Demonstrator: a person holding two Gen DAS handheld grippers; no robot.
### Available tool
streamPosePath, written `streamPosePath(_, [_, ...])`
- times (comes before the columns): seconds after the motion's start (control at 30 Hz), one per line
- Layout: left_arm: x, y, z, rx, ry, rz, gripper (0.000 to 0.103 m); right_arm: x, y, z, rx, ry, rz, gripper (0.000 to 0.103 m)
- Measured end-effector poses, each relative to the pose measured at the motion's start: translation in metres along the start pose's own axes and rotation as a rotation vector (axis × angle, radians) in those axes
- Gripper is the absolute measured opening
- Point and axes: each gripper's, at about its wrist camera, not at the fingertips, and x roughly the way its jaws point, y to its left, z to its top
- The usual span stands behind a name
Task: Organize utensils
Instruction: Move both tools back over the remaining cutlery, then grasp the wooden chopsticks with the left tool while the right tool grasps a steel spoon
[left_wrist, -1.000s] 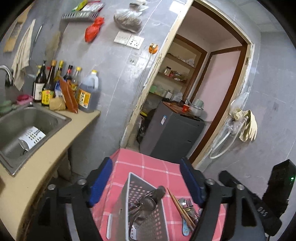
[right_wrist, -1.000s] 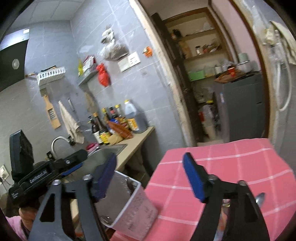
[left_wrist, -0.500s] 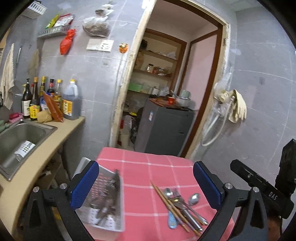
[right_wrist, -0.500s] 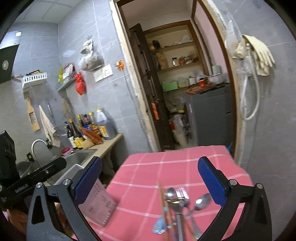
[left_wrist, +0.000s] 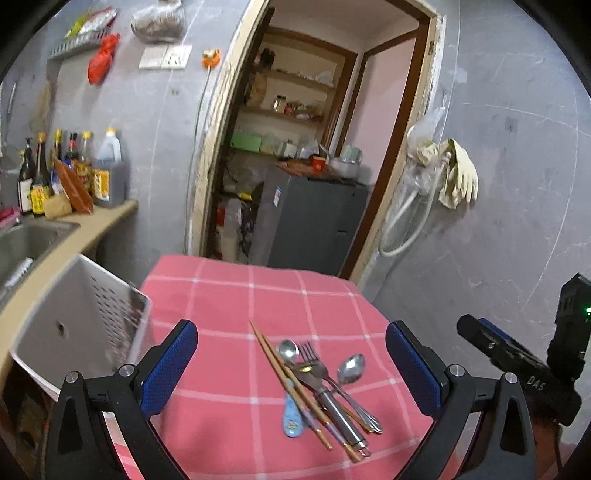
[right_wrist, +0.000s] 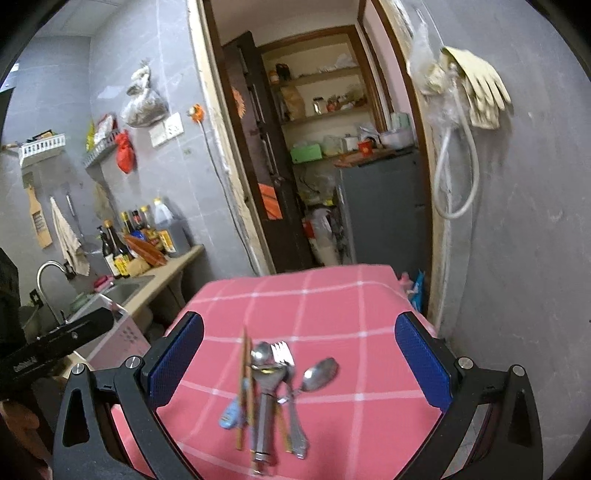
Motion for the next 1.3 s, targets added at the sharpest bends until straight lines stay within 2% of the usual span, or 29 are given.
streamPosePath(0.33, [0.059, -0.013, -0.025, -0.027, 0.102, 0.03, 0.102, 0.061, -0.044, -0.034, 0.046, 0.159, 0.065, 0.102])
streamPosePath(0.7, [0.123, -0.003, -0.051, -0.049, 0.19, 0.083, 0.102, 0.117, -0.055, -0.064, 0.035, 0.233, 0.104, 0.101])
streamPosePath(0.87, [0.138, 0.001, -0.06, -0.054, 0.212, 0.094, 0.102, 0.134, -0.053, -0.069, 0.04, 0.26, 0.134, 0.085])
streamPosePath(1.03, [0.15, 0.002, -0.065, -0.067, 0.238, 0.078, 0.102, 0.146, -0.049, -0.075, 0.038, 0.293, 0.165, 0.061])
streamPosePath(1.07, [0.152, 0.002, -0.066, -0.069, 0.24, 0.072, 0.101, 0.147, -0.049, -0.076, 0.038, 0.299, 0.171, 0.059])
streamPosePath(1.3, [0.163, 0.005, -0.068, -0.101, 0.286, 0.012, 0.07, 0.163, -0.047, -0.083, 0.054, 0.359, 0.212, 0.039])
